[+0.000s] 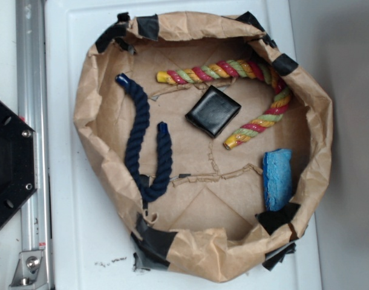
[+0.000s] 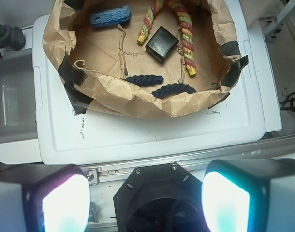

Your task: Grab the blue rope.

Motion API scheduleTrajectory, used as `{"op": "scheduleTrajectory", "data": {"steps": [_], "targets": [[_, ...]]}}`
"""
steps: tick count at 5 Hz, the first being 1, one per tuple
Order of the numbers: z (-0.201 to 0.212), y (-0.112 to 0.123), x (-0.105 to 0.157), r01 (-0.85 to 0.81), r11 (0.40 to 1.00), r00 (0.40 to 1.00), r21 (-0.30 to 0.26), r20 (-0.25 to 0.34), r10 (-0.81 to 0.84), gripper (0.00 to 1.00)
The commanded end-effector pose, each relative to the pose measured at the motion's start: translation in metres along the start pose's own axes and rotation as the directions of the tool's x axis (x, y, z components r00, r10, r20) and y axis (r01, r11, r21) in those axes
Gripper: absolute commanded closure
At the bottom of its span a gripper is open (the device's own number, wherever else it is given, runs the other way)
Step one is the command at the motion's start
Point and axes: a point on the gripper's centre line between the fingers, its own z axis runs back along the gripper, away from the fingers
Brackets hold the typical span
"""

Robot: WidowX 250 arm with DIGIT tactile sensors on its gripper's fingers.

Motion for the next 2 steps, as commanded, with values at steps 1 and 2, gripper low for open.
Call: {"op": "scheduleTrajectory", "data": {"steps": [1, 2], "targets": [[0.000, 0.000, 0.000, 0.000, 1.000, 1.000, 0.000, 0.000, 0.000, 0.00], [-0.023, 0.003, 0.046, -0.194, 0.981, 0.980, 0.021, -0.040, 0.195, 0.00]]}}
